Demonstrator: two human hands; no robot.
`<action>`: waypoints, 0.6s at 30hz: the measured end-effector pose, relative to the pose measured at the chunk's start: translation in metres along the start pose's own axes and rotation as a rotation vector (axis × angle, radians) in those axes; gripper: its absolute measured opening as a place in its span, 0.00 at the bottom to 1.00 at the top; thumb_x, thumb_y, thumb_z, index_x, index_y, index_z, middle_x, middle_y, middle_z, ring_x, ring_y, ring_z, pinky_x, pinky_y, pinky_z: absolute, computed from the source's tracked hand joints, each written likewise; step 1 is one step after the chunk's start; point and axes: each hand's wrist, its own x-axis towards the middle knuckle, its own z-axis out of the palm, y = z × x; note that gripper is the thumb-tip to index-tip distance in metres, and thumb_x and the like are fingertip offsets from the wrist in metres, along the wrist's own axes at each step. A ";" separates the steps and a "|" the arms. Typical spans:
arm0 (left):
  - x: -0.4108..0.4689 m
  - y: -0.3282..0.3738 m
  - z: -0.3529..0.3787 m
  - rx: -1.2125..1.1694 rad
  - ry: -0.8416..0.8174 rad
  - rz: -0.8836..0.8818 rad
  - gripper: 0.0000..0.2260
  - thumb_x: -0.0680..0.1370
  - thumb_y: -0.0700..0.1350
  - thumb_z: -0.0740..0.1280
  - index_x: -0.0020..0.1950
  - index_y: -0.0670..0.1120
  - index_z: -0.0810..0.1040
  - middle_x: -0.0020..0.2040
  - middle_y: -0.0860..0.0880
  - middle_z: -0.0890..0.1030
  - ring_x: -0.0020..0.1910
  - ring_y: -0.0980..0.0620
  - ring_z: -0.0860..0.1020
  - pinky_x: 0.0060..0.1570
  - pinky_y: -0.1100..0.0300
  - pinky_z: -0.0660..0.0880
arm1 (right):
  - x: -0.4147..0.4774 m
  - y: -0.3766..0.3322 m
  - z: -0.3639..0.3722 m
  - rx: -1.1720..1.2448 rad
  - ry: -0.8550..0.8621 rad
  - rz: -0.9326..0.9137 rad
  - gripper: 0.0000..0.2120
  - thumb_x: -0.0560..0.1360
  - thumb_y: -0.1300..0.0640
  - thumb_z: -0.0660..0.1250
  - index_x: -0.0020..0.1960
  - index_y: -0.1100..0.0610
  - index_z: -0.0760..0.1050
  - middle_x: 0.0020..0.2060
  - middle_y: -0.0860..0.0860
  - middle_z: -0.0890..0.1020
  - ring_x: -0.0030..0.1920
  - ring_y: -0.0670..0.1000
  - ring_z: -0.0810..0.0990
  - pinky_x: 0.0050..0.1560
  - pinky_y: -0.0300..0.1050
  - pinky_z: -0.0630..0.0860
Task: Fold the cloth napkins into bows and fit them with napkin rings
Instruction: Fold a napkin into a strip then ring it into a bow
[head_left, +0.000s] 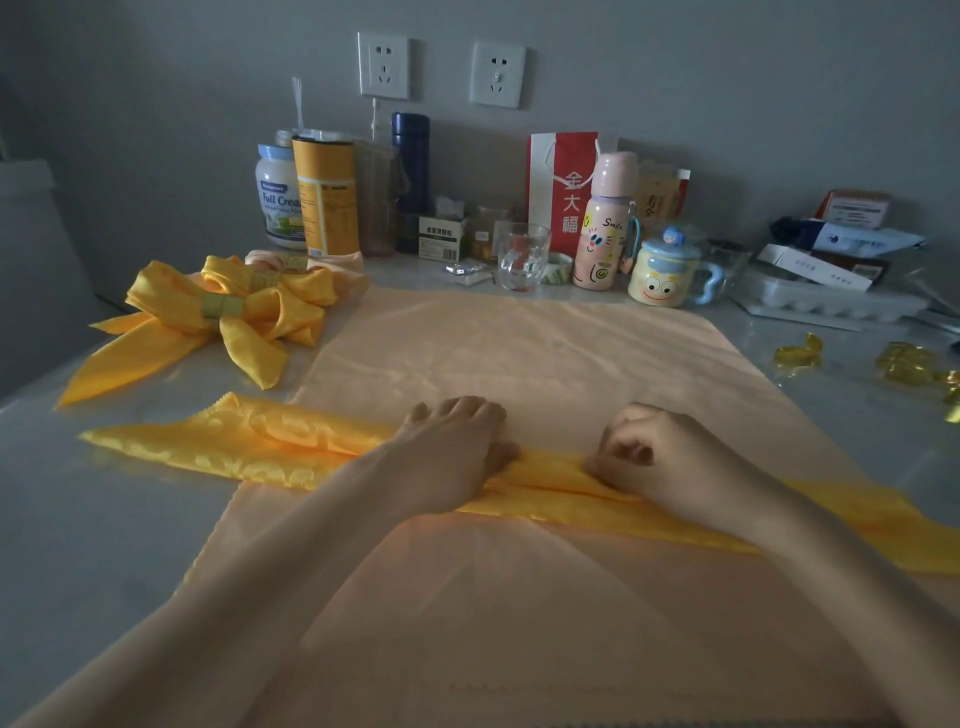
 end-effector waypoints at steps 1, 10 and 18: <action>-0.001 0.000 0.003 0.030 0.000 0.013 0.18 0.82 0.55 0.50 0.70 0.50 0.64 0.71 0.50 0.64 0.71 0.50 0.60 0.67 0.54 0.58 | 0.000 0.001 0.000 -0.003 -0.012 0.006 0.11 0.73 0.52 0.69 0.38 0.59 0.79 0.43 0.50 0.76 0.41 0.45 0.75 0.46 0.38 0.71; -0.002 -0.003 -0.012 -0.287 -0.052 0.010 0.05 0.79 0.53 0.60 0.51 0.55 0.74 0.56 0.53 0.74 0.61 0.51 0.69 0.64 0.53 0.64 | -0.005 0.005 -0.019 -0.004 -0.144 0.097 0.13 0.72 0.55 0.71 0.55 0.48 0.75 0.46 0.42 0.77 0.46 0.39 0.74 0.44 0.27 0.69; -0.010 0.002 -0.021 -0.274 0.063 0.025 0.09 0.74 0.46 0.69 0.54 0.47 0.79 0.55 0.51 0.78 0.56 0.53 0.74 0.54 0.63 0.68 | -0.005 -0.002 -0.014 -0.029 -0.013 0.056 0.07 0.70 0.60 0.69 0.43 0.50 0.75 0.40 0.45 0.78 0.41 0.44 0.75 0.40 0.35 0.71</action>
